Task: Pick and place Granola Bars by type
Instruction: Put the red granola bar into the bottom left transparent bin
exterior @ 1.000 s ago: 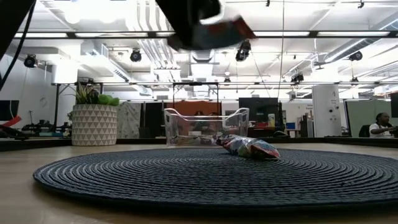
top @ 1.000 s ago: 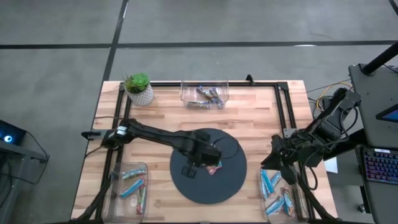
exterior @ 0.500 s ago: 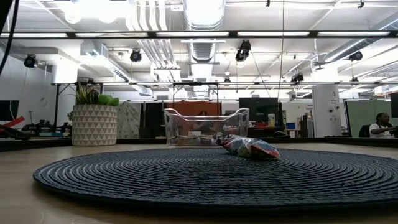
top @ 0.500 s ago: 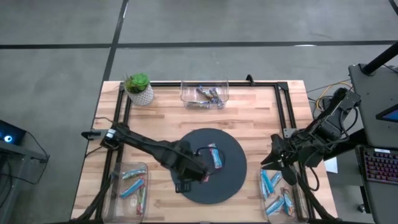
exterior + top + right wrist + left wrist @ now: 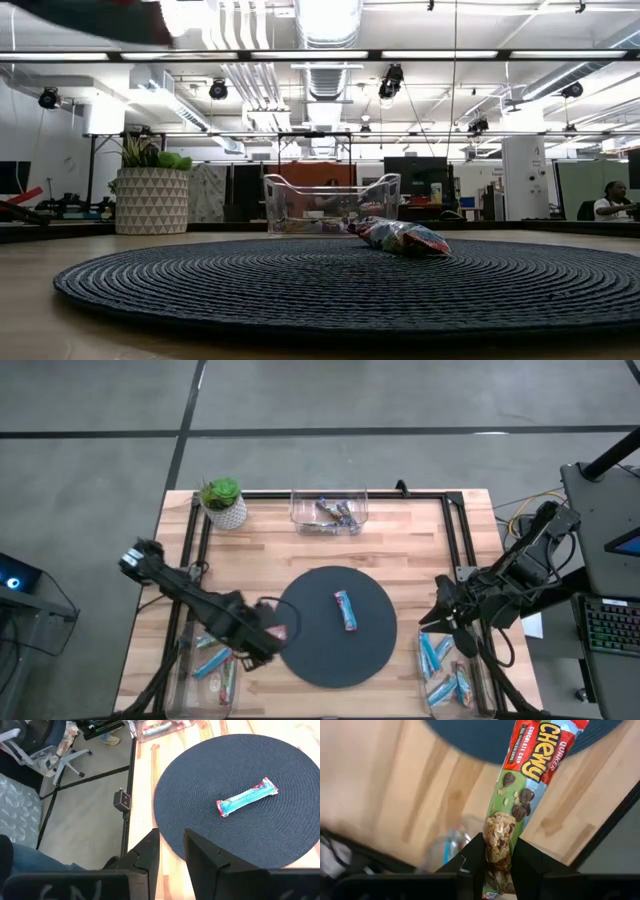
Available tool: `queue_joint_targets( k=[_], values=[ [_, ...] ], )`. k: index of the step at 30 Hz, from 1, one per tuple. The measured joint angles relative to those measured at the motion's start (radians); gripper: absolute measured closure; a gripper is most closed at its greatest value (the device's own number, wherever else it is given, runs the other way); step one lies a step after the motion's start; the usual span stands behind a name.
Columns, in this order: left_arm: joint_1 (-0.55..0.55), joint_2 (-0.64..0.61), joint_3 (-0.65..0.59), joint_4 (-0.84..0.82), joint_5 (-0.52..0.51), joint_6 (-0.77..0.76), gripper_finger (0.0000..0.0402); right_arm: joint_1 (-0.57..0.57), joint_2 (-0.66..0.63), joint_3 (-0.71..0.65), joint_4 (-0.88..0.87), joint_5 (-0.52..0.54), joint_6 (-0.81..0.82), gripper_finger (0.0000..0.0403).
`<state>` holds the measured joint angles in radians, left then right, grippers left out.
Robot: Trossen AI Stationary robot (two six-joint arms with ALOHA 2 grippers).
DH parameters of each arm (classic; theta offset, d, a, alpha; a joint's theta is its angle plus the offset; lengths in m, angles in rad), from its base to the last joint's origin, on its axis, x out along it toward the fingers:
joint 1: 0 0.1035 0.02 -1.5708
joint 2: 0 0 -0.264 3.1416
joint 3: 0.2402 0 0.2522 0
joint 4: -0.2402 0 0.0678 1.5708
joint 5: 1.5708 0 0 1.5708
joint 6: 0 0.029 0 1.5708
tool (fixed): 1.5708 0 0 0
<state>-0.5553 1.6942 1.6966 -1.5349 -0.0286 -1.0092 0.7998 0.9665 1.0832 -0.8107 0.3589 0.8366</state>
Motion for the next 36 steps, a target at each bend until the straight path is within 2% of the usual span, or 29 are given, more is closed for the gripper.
queue_joint_targets(
  k=[6, 12, 16, 21, 25, 36],
  values=[
    [-0.098, -0.187, -0.236, 0.134, 0.047, -0.357, 0.0343, 0.000, 0.000, 0.000, 0.000, 0.000, -0.003, 0.0323],
    [-0.227, -0.307, -0.404, 0.270, 0.101, -0.744, 0.0343, 0.000, 0.000, 0.000, 0.000, 0.000, -0.003, 0.0330],
    [-0.312, -0.342, -0.469, 0.367, 0.117, -0.970, 0.0343, 0.000, 0.000, 0.000, 0.000, 0.000, -0.008, 0.0328],
    [-0.397, -0.341, -0.478, 0.403, 0.117, -1.232, 0.0343, 0.000, 0.000, 0.000, 0.000, 0.000, -0.014, 0.0322],
    [-0.404, -0.321, -0.478, 0.417, 0.159, -1.249, 0.0343, 0.000, 0.000, 0.000, 0.000, 0.000, -0.030, 0.0322],
    [-0.400, -0.290, -0.479, 0.417, 0.169, -1.250, 0.0342, 0.000, 0.000, 0.000, 0.000, 0.000, -0.036, 0.0327]
  ],
)
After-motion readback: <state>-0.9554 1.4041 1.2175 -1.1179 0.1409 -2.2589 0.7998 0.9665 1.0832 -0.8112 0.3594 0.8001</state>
